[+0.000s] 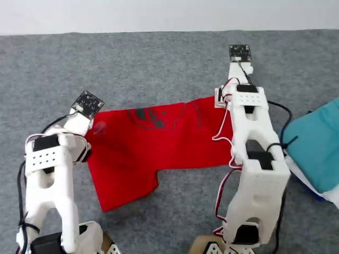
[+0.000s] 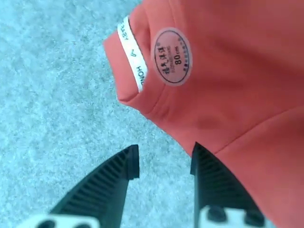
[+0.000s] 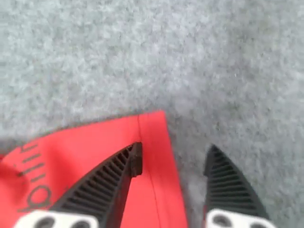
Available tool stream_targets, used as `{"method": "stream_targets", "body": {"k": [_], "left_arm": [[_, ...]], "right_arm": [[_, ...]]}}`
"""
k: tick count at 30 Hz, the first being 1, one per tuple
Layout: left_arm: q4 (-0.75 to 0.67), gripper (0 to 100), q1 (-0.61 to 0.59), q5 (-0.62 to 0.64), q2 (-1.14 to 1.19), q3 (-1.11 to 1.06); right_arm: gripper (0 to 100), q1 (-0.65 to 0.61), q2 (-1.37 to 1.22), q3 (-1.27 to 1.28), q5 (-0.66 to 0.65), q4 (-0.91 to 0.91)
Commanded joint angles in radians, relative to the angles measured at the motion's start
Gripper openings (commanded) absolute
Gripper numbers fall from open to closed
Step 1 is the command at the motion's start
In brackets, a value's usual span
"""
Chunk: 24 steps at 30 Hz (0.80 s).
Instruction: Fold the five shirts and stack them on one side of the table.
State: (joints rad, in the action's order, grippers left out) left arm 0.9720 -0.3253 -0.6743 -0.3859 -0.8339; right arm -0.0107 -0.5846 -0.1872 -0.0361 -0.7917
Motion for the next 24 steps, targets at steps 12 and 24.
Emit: {"method": "stream_targets", "body": {"k": [12, 24], "left_arm": [[-0.026, 18, -0.003, 0.008, -0.026, -0.019], [-0.026, 18, -0.003, 0.009, -0.025, -0.021]], "right_arm": [[13.2, -0.013, -0.199, -0.325, -0.005, -0.119], [0.9, 0.027, -0.283, -0.517, -0.006, -0.111]]}}
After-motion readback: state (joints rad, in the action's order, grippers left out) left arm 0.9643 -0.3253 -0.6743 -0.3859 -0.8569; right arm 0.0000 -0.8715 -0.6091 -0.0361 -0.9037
